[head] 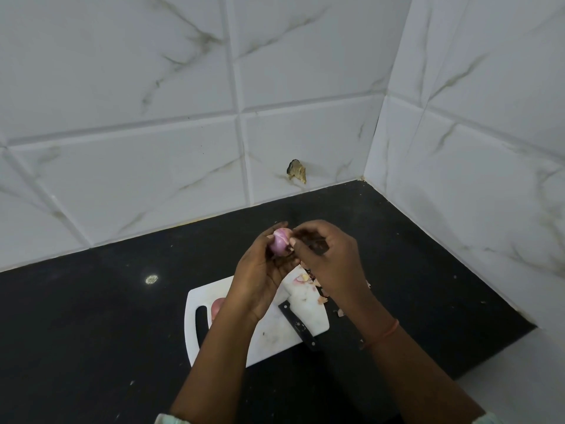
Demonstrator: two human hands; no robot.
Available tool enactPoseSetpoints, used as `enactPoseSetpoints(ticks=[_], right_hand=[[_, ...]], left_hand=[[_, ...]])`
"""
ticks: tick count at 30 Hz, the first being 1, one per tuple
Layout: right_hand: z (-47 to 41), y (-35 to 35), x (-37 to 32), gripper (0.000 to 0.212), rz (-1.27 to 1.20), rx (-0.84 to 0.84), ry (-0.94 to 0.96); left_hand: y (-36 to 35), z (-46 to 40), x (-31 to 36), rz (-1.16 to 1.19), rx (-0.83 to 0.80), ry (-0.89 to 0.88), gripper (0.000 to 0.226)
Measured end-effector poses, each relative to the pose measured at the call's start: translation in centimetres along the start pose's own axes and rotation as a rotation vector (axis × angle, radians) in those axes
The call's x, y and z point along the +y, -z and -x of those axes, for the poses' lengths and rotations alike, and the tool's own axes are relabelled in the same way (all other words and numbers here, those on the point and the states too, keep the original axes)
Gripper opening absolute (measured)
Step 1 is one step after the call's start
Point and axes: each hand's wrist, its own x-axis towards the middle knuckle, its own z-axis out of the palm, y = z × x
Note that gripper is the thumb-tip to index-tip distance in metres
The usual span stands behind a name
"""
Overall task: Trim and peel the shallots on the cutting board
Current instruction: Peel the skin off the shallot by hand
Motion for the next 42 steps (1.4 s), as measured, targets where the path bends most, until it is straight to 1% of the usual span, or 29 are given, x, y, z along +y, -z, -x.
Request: enactPoseSetpoints(ticks=[3,8,15,19,23,27,30,34,38,42], right_hand=[[0.02,-0.27,-0.03,0.016,0.041,0.011,0.086],[-0.04,-0.43,0.19,0.016,0.053,0.029,0.164],[-0.24,-0.31,0.16,0.021,0.039,0.031,0.18],[-0.15,-0.57,0.12,0.015,0.09,0.055,0.17],[-0.15,-0.51,0.05,0.012,0.127,0.089,0.155],[-0.02,-0.53,-0.15,0.01,0.058,0.108,0.15],[0.17,-0.72,-0.23,0.017,0.041,0.058,0.164],[0.12,-0.73,-0.05,0.013,0.127,0.037,0.206],[0.06,-0.69,-0.05,0.014,0.222,-0.03,0.169],[-0.09,-0.89,0.05,0.016,0.338,-0.125,0.13]], left_hand=[[-0.06,-0.03,-0.03,-0.119,0.007,-0.048,0.029],[0.15,-0.37,-0.2,-0.259,0.02,-0.119,0.033],[0.25,-0.35,-0.14,-0.262,-0.004,-0.149,0.031],[0.09,-0.35,-0.16,-0.306,-0.015,-0.175,0.031],[0.03,-0.13,-0.29,-0.304,-0.03,-0.161,0.033],[0.13,-0.23,-0.09,-0.257,-0.019,-0.147,0.034],[0.17,-0.31,-0.05,-0.234,-0.015,-0.16,0.034],[0.26,-0.23,-0.15,-0.299,-0.009,-0.19,0.032],[0.28,-0.23,-0.35,-0.398,0.018,-0.231,0.029],[0.42,-0.36,-0.55,-0.471,0.026,-0.247,0.031]])
